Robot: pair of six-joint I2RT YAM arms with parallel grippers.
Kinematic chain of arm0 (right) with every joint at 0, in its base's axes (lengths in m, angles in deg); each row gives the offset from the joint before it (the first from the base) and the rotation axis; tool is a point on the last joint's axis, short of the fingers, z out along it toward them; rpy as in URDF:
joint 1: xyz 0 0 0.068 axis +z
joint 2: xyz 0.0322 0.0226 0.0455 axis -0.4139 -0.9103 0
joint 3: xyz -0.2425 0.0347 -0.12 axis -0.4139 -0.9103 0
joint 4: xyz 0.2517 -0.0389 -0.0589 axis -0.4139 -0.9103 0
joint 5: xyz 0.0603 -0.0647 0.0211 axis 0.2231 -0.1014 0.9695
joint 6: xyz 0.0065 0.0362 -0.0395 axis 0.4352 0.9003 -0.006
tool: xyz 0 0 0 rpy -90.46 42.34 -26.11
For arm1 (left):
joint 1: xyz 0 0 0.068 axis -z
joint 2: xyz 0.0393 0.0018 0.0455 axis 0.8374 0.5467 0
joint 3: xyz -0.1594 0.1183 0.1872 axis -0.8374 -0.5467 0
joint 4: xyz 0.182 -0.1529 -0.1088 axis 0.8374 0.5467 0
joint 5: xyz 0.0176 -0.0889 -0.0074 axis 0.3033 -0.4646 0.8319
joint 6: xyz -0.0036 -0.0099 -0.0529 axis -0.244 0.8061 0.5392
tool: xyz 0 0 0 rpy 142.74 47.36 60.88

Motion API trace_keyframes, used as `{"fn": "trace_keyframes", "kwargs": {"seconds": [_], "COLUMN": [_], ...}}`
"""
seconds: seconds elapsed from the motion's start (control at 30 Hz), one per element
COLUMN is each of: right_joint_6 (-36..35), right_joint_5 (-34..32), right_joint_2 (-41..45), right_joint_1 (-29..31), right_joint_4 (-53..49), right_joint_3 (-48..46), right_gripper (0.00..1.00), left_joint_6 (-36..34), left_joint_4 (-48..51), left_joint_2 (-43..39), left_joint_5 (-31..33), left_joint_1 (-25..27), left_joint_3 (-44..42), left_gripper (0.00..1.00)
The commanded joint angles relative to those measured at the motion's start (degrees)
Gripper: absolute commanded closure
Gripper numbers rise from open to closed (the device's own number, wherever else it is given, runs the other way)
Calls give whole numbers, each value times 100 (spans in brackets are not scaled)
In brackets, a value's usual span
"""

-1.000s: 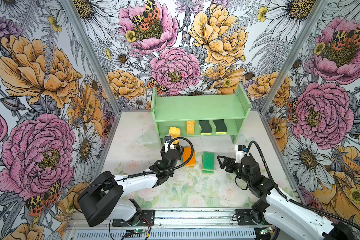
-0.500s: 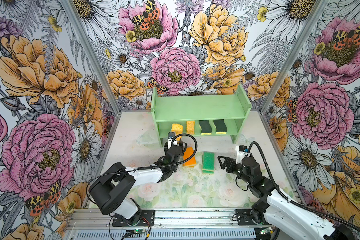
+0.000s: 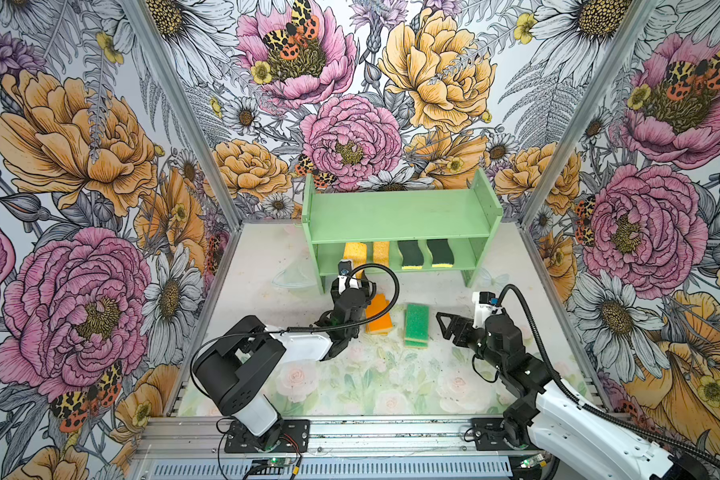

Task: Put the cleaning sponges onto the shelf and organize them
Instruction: 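Push the held yellow sponge into the lower shelf beside the other yellow sponge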

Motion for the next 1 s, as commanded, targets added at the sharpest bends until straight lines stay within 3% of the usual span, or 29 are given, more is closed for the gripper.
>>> {"fn": "trace_keyframes", "kwargs": {"seconds": [0.0, 0.97], "right_joint_6": [27, 22], "right_joint_5": [-65, -119], "right_joint_2": [72, -5], "right_joint_1": [-30, -30], "right_joint_4": [-7, -9], "right_joint_3": [-51, -54], "right_gripper": [17, 17], "left_joint_6": [-70, -144], "left_joint_4": [-299, -750], "left_joint_2": [41, 505], "left_joint_5": [138, 128], "left_joint_1": [-105, -342], "left_joint_3": [91, 236], "left_gripper": [41, 37]}}
